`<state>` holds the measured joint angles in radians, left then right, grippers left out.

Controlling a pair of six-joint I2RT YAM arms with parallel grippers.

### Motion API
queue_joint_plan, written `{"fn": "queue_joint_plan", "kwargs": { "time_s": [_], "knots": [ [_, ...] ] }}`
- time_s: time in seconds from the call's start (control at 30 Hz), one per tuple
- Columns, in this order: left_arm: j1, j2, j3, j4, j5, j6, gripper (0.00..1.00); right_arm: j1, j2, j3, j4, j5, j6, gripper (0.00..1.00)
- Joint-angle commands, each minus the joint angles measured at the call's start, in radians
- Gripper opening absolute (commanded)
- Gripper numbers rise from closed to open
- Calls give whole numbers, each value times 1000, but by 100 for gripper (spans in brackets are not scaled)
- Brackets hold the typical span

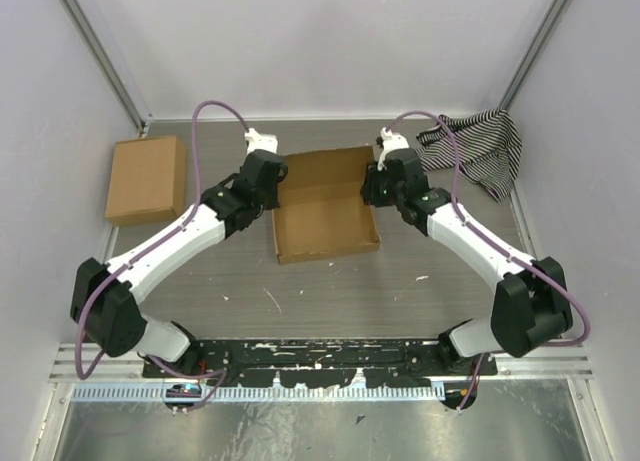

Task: Fold the paper box

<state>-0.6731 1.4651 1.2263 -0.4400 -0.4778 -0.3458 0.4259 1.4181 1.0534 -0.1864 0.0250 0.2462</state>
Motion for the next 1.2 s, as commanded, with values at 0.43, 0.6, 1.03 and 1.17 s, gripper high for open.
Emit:
{"fn": "queue_joint_plan", "kwargs": {
  "time_s": [0.43,0.6,1.03,1.17],
  "knots": [
    [-24,-464,-287,-112,132,-249,59,26,-456,-175,-290,-17,45,58],
    [-24,-330,-189,-134,151,-214,59,25,-332,-117,-263,-8,8,60],
    [-25,-346,-204,-268,140,-260,63,25,-268,-80,-299,23,43,64],
    [-24,-397,-365,-190,209,-358,63,-13,-246,-148,-287,78,84,73]
  ]
}}
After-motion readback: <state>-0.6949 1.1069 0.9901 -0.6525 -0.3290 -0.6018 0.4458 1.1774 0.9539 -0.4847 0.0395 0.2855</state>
